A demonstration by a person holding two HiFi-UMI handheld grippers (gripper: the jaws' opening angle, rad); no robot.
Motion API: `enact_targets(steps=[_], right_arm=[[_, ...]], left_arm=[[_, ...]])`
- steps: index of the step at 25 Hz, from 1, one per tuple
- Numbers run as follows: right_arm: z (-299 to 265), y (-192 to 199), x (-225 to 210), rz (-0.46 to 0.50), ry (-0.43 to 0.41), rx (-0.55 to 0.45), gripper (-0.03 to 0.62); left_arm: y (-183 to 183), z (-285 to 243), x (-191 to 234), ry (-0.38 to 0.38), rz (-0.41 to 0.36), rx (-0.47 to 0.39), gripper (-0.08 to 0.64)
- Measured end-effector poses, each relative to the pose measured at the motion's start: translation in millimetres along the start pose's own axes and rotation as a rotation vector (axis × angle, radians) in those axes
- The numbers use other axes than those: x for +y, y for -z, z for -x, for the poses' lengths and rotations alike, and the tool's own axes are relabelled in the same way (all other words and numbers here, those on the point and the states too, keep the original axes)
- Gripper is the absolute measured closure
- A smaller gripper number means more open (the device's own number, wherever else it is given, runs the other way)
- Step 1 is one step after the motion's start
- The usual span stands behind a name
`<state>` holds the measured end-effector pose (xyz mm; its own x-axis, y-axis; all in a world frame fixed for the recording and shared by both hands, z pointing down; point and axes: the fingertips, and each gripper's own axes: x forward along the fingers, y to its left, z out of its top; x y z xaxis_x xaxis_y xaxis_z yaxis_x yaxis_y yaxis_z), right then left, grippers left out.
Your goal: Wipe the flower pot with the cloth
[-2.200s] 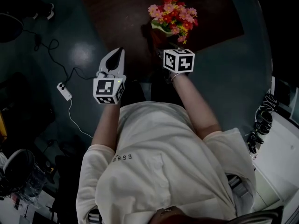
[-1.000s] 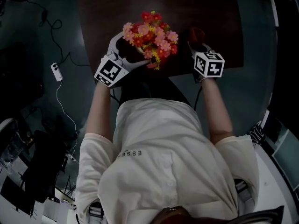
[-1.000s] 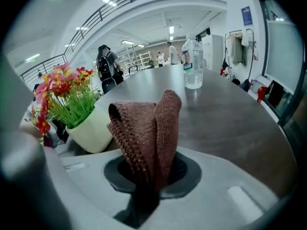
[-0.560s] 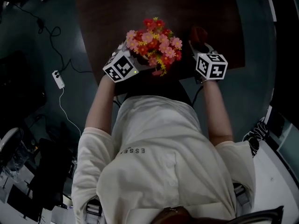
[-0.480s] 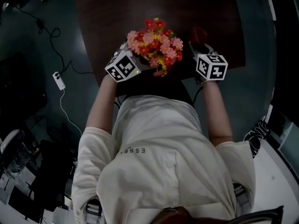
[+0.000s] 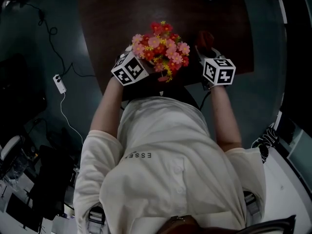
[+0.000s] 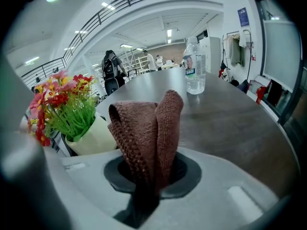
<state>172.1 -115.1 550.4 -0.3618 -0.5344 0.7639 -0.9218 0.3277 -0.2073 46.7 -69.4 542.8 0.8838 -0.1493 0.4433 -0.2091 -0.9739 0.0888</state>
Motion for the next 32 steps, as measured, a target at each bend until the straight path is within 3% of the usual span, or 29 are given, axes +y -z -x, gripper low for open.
enact_targets(steps=[7, 15, 20, 24, 32], right_arm=[[4, -6, 8, 0.078, -0.052, 0.024, 0.543], [9, -35, 48, 0.192, -0.186, -0.008, 0.543], [16, -69, 88, 0.285, -0.317, -0.105, 0.543], [25, -85, 105, 0.314, -0.366, -0.161, 0.543], [49, -85, 140, 0.395, -0.497, -0.217, 0.543]], left_arm=[[-17, 6, 7, -0.114, 0.121, -0.066, 0.005], [-101, 35, 32, -0.276, 0.26, -0.156, 0.003], [-140, 43, 48, -0.335, 0.284, -0.188, 0.003], [-161, 48, 56, -0.375, 0.289, -0.219, 0.003], [-191, 53, 56, -0.403, 0.354, -0.307, 0.003]])
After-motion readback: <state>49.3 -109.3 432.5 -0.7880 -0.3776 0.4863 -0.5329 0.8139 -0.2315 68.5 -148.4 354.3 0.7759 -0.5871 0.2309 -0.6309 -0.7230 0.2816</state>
